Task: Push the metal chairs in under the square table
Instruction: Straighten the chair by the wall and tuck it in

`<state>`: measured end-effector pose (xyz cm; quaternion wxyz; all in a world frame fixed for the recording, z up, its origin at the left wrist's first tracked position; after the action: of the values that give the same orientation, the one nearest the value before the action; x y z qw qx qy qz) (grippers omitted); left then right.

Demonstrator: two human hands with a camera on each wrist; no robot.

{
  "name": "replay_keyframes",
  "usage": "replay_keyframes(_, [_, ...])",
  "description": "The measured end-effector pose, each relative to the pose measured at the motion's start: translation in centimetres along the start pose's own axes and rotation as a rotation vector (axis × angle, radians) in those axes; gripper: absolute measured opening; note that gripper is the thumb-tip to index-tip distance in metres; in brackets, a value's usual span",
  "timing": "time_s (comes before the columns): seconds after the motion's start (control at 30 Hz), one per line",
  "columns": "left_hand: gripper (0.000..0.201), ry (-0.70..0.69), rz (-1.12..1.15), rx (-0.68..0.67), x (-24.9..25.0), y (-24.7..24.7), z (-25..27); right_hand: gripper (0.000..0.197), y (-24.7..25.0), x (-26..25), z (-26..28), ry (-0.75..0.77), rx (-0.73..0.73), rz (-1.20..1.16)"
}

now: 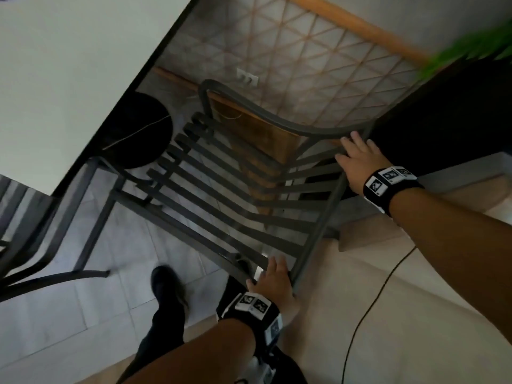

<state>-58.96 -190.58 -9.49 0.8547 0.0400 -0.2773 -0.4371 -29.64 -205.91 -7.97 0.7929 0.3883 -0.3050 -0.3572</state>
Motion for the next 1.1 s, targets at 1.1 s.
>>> replay_keyframes(1.1, [0.069, 0.026, 0.178, 0.255, 3.9, 12.3, -9.9, 0.051, 9.1, 2.8, -18.9, 0.128, 0.117, 0.179])
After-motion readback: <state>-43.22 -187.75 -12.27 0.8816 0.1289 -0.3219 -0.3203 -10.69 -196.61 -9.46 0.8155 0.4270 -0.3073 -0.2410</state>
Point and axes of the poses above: each hand's wrist, its own z-axis away from the middle knuckle, its own y-axis out of the back of the hand, x = y × z, the point moved 2 cm from there along -z, towards the middle knuckle, and after that the axes turned 9 degrees about -z, right-handed, at the moved point
